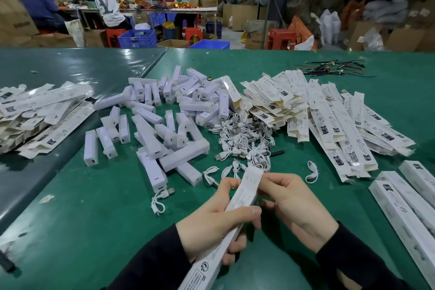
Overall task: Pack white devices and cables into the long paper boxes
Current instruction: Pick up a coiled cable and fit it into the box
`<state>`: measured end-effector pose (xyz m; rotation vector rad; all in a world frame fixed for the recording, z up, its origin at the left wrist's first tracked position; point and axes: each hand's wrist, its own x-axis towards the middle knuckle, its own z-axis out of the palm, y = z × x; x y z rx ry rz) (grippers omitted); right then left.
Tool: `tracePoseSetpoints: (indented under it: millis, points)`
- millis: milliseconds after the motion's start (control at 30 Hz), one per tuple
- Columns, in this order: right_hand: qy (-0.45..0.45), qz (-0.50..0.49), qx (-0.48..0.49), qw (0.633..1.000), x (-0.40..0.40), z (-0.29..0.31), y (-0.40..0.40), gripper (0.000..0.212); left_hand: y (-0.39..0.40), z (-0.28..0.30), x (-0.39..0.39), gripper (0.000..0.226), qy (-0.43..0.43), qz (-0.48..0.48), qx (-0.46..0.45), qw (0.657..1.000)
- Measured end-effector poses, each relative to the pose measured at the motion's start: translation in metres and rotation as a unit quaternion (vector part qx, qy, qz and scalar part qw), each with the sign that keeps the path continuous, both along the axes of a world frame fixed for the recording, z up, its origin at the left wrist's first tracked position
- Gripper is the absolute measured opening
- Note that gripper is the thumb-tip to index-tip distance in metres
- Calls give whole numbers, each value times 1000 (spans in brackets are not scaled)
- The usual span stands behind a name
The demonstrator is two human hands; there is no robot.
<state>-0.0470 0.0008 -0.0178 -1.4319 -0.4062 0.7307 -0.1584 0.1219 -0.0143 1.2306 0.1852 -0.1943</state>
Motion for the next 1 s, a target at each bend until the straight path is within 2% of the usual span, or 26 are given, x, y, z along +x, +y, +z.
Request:
tracePoseSetpoints:
  millis: [133,267,367,500,600,733,900,1000]
  points:
    - [2,31,11,999,-1,7,0,49,5,0,4,49,-6,28,-23,999]
    - [-56,85,21,995,-4,14,-2,22,8,-1,7,51,11,40,-65,997]
    - [-90,69,0,994,-2,14,-3,29,9,-2,12,50,3,55,-81,995]
    - [-118,51,-14,992,-2,11,-2,14,8,0,9,41,-11,43,-91,995]
    - [-133,44,-22,990,-1,11,-1,12,8,1,8,43,-15,47,-83,995]
    - [-106,48,-29,993,1,13,-1,20,5,4,6,42,-22,31,-81,996]
    - [-75,13,10,997,-1,8,0,5,4,6,5,39,-35,45,-80,995]
    - [-89,23,11,996,-2,8,1,14,3,6,6,44,-33,53,-85,994]
